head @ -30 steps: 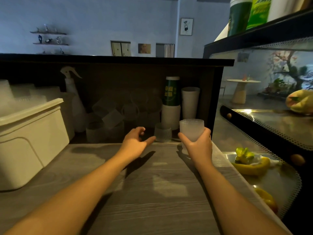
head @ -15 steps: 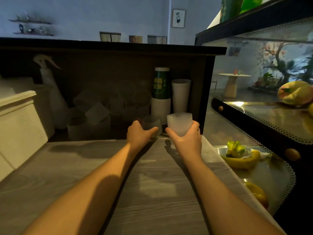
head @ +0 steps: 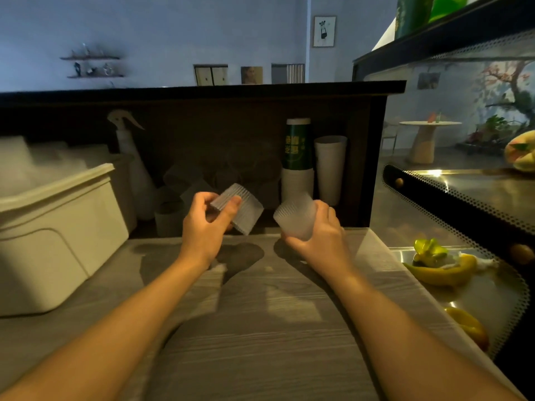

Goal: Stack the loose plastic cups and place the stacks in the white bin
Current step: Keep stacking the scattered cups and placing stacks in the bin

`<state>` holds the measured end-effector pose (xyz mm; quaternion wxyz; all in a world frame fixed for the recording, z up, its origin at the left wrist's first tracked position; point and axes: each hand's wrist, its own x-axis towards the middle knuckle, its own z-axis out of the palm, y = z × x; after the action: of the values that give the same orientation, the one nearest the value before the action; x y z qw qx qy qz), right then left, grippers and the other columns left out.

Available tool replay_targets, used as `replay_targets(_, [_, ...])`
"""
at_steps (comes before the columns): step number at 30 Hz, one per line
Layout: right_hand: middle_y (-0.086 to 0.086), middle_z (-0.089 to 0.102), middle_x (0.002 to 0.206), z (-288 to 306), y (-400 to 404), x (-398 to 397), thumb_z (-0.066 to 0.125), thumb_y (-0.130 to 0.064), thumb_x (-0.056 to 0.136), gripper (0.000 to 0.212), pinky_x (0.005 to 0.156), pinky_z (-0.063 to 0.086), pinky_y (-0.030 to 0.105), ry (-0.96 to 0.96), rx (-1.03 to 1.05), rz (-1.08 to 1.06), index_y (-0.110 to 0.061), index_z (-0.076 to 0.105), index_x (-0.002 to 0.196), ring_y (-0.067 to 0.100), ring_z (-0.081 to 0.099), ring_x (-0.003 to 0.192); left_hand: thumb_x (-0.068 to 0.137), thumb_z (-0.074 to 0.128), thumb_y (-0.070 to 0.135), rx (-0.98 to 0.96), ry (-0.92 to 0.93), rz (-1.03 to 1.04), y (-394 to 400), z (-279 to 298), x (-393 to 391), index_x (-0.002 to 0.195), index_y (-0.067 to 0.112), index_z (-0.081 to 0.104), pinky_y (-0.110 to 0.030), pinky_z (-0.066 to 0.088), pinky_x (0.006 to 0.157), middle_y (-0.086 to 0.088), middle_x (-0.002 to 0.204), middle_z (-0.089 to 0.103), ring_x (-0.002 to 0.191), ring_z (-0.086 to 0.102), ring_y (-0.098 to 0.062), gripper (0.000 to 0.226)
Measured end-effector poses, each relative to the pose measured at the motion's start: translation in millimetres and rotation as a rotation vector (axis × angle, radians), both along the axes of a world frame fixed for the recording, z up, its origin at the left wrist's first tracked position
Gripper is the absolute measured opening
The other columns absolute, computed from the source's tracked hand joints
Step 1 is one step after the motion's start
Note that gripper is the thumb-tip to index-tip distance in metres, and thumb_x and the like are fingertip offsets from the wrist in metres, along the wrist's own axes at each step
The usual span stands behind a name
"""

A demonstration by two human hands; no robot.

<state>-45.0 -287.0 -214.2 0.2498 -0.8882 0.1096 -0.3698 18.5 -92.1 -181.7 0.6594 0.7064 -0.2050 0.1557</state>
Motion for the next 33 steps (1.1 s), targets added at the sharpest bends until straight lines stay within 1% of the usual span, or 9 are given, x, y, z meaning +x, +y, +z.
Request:
replay_targets(3, [0.001,0.043,0.128,4.1,22.6,1.8,0.076,-0.048,0.071,0.086,0.098,0.039,0.038,0.102,-0.163,0.111,-0.022,0.03,0.139,0.022,0.044,0.117,0.081,0.066,0.051,-0.076,-0.004,0.009,9.7,-5.8,-8.1,0.103,0.022,0.057,-0.025,0.056,0.067,0.004,0.1,0.061,0.094,0.062,-0.01,0.037])
replay_targets(8, [0.001,0.041,0.133,11.5,43.4,-1.4,0.076,-0.047,0.071,0.09,0.104,0.033,0.038,0.181,-0.284,0.232,-0.024,0.026,0.142,0.021,0.041,0.123,0.077,0.057,0.069,0.148,-0.054,0.032,14.2,-13.1,-8.8,0.097,0.052,0.061,-0.038,0.056,0.082,0.004,0.108,0.063,0.099,0.062,-0.012,0.026])
replay_targets(13, [0.003,0.042,0.133,15.4,45.0,-9.6,0.077,-0.046,0.072,0.089,0.103,0.033,0.038,0.167,-0.381,0.262,-0.021,0.027,0.142,0.022,0.042,0.122,0.095,0.055,0.044,0.32,-0.119,0.098,13.3,-8.2,-13.9,0.128,0.026,0.06,-0.027,0.05,0.086,0.003,0.112,0.056,0.098,0.056,-0.009,0.038])
replay_targets(16, [0.003,0.042,0.133,15.1,53.0,-8.7,0.078,-0.044,0.071,0.091,0.102,0.033,0.036,0.161,-0.375,0.298,-0.02,0.028,0.142,0.021,0.042,0.122,0.096,0.034,0.06,0.428,-0.122,0.016,7.5,-13.4,-17.7,0.144,0.025,0.045,-0.029,0.039,0.104,0.003,0.13,0.05,0.123,0.048,-0.013,0.06])
replay_targets(19, [0.001,0.042,0.132,13.9,51.4,-9.2,0.079,-0.042,0.069,0.09,0.101,0.034,0.035,0.159,-0.357,0.304,-0.021,0.029,0.14,0.02,0.042,0.121,0.091,0.014,0.07,0.455,0.007,-0.153,-2.7,-22.3,-26.3,0.155,0.034,0.009,-0.027,0.013,0.116,0.012,0.153,0.021,0.142,0.014,-0.004,0.074])
replay_targets(22, [0.0,0.043,0.128,11.5,46.0,-7.1,0.077,-0.045,0.069,0.087,0.098,0.034,0.035,0.143,-0.318,0.288,-0.022,0.031,0.139,0.02,0.044,0.118,0.091,0.016,0.07,0.378,0.045,-0.227,-3.0,-21.4,-23.1,0.154,0.036,0.009,-0.026,0.01,0.117,0.015,0.156,0.016,0.143,0.012,0.0,0.072])
replay_targets(28, [-0.003,0.042,0.127,8.1,41.4,2.9,0.078,-0.05,0.067,0.088,0.1,0.038,0.037,0.131,-0.102,0.266,-0.027,0.031,0.137,0.016,0.043,0.117,0.094,0.056,0.046,0.184,0.024,0.21,20.4,-9.5,16.1,0.138,0.021,0.048,-0.024,0.039,0.094,0.002,0.13,0.055,0.12,0.052,-0.013,0.051])
replay_targets(30, [-0.004,0.043,0.126,6.7,38.7,7.5,0.079,-0.05,0.067,0.086,0.1,0.04,0.038,0.113,-0.057,0.239,-0.028,0.031,0.135,0.016,0.044,0.117,0.092,0.061,0.043,0.2,0.018,0.312,28.8,-4.3,32.1,0.136,0.02,0.048,-0.028,0.042,0.093,0.0,0.129,0.054,0.119,0.052,-0.017,0.051])
replay_targets(33, [-0.004,0.043,0.124,3.3,37.8,14.5,0.077,-0.05,0.069,0.081,0.098,0.042,0.04,0.089,-0.021,0.255,-0.027,0.033,0.133,0.016,0.045,0.114,0.092,0.063,0.042,0.332,-0.031,0.442,34.9,11.2,56.8,0.145,0.015,0.038,-0.038,0.04,0.106,-0.007,0.144,0.043,0.132,0.043,-0.024,0.065])
